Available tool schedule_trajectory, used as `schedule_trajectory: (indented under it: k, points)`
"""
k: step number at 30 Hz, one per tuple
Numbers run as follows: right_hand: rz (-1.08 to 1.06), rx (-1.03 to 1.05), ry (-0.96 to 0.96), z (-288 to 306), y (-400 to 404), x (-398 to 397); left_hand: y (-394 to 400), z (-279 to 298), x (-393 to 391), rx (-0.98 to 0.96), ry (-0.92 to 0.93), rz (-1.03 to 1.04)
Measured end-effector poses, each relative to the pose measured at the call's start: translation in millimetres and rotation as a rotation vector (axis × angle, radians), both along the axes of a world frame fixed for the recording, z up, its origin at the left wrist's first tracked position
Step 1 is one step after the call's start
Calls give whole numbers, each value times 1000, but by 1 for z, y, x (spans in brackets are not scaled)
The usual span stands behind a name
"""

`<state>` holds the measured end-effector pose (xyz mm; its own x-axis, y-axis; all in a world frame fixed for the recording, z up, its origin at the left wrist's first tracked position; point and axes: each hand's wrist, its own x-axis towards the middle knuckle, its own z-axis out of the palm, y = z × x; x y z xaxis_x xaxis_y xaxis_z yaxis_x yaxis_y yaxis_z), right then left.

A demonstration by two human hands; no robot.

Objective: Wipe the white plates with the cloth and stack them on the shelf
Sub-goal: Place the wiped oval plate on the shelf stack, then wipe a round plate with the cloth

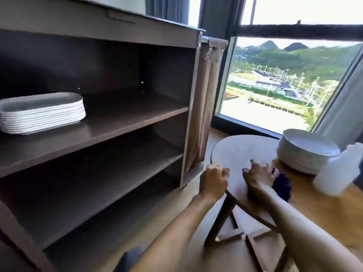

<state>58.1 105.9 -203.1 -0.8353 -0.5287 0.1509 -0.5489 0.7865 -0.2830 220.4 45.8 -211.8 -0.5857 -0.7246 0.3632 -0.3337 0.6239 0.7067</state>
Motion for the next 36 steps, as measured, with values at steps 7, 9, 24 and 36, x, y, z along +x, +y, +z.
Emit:
schedule_trajectory:
  k: [7,9,24,36]
  points:
    - [-22,141,53,-10,64,-48,54,-23,-93,-68,-322,-169]
    - [-37,109,35,-12,75,-58,58,-25,-107,-80,-413,-159]
    - [-61,-48,188,-38,72,-101,21,18,-227,219,-312,2]
    - [-84,-227,259,-46,63,-121,-4,18,-390,1090,12,-91]
